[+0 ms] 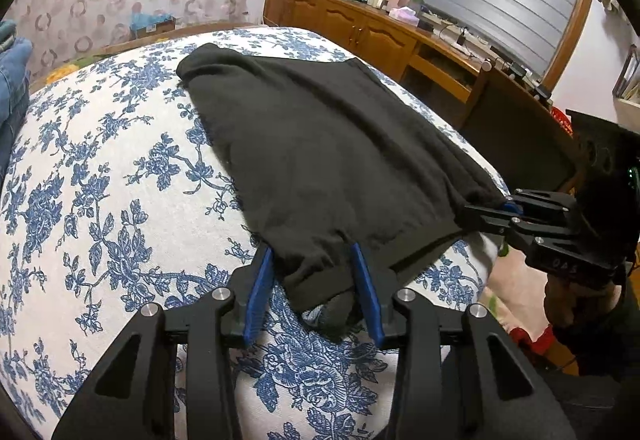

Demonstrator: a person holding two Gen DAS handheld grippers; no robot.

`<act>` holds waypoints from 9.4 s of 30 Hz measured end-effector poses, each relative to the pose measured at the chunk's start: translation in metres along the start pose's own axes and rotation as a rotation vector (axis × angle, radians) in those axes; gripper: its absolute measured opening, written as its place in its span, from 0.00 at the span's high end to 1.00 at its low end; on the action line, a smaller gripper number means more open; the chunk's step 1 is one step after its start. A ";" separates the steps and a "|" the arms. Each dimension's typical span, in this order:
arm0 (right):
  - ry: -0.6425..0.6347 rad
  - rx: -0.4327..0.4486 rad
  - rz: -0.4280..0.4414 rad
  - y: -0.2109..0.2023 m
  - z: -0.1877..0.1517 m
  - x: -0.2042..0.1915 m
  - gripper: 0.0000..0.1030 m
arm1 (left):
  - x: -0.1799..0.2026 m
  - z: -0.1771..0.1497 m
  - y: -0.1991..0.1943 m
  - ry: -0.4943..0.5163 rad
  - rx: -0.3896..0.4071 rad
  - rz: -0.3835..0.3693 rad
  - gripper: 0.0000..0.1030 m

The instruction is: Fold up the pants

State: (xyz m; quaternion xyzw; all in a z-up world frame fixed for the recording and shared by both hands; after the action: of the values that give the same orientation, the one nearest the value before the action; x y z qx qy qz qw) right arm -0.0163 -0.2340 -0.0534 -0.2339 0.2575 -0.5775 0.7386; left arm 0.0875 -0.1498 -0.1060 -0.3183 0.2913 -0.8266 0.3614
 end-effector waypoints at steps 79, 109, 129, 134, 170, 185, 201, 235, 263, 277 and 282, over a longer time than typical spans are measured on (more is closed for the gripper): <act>-0.204 0.128 0.224 -0.038 0.116 -0.078 0.89 | -0.015 -0.014 -0.152 -0.044 0.264 0.097 0.92; -0.117 0.107 0.194 0.016 0.131 -0.071 0.89 | -0.051 0.021 -0.127 -0.071 0.237 0.150 0.92; -0.141 0.077 0.112 0.069 0.152 -0.073 0.75 | -0.084 0.029 -0.101 -0.119 0.208 0.194 0.55; -0.151 0.097 0.077 0.059 0.153 -0.067 0.56 | -0.089 0.018 -0.108 -0.142 0.217 0.199 0.54; -0.163 0.004 0.082 0.066 0.107 -0.040 0.93 | -0.080 -0.025 -0.088 -0.076 0.142 0.196 0.86; -0.184 -0.008 0.111 0.038 0.087 -0.041 0.93 | -0.071 -0.043 -0.098 -0.099 0.116 0.199 0.73; -0.307 -0.001 0.039 0.055 0.102 -0.061 0.66 | -0.082 -0.015 -0.082 -0.042 0.085 0.218 0.54; -0.196 -0.063 0.021 0.125 0.158 -0.052 0.65 | -0.133 0.025 -0.066 -0.112 0.082 0.201 0.53; -0.107 -0.057 0.023 0.031 0.069 -0.049 0.65 | -0.074 -0.058 -0.096 -0.122 0.098 0.151 0.64; -0.103 -0.017 0.041 0.037 0.070 -0.043 0.93 | -0.074 -0.050 -0.106 -0.092 0.168 0.184 0.87; -0.104 -0.011 0.011 0.034 0.071 -0.040 0.94 | -0.084 -0.053 -0.114 -0.116 0.169 0.182 0.88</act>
State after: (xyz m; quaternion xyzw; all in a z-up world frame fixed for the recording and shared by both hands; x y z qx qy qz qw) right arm 0.0470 -0.1843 -0.0172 -0.2665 0.2231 -0.5591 0.7527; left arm 0.0469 -0.0057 -0.0843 -0.3063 0.2270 -0.7923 0.4764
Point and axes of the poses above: each gripper's, at about its wrist camera, not at the fingertips, and y roughly the way its jaws point, x to its right, z to its top, the point moved 4 cm from there along y, roughly the way its jaws point, and after that the axes turned 7 degrees about -z, right-handed, at the moved point
